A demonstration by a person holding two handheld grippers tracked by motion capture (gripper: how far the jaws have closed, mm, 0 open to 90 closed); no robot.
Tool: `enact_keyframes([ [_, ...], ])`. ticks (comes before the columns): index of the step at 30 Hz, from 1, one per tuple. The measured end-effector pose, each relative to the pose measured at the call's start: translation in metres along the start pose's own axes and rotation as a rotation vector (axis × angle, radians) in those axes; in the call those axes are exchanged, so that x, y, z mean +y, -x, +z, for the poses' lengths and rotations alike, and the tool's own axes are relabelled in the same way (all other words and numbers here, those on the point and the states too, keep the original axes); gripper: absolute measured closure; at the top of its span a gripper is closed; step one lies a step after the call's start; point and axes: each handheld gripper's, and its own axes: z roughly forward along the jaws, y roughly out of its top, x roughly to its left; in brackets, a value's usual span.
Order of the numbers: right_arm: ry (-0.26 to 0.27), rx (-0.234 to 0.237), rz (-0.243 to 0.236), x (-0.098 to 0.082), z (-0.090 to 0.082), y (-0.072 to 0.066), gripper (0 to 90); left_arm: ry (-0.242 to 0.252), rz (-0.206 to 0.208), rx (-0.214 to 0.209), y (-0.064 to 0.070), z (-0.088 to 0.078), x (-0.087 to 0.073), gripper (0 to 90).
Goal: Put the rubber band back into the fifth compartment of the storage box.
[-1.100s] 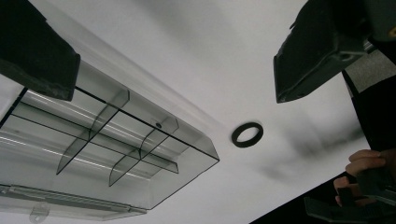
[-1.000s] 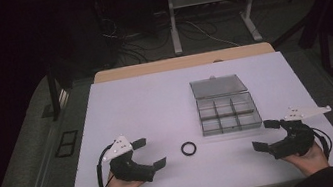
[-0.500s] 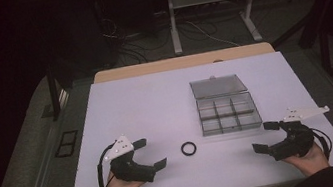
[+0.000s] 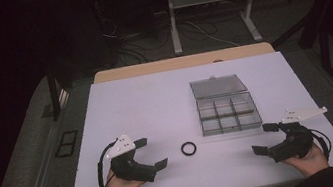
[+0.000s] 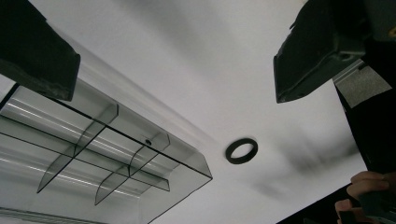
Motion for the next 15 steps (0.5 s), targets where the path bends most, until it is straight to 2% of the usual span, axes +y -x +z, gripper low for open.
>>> enact_keyframes([
  [3, -0.002, 0.0, -0.002, 0.0, 0.0, 0.0, 0.1, -0.011, -0.002, -0.009, 0.0, 0.001, 0.001, 0.0],
  [11, -0.001, -0.003, -0.002, 0.0, 0.0, 0.0, 0.1, -0.079, 0.045, -0.025, 0.005, 0.007, 0.011, 0.0],
  [15, 0.0, -0.003, -0.004, 0.0, 0.0, 0.0, 0.1, -0.093, 0.059, -0.033, 0.006, 0.01, 0.015, 0.0],
])
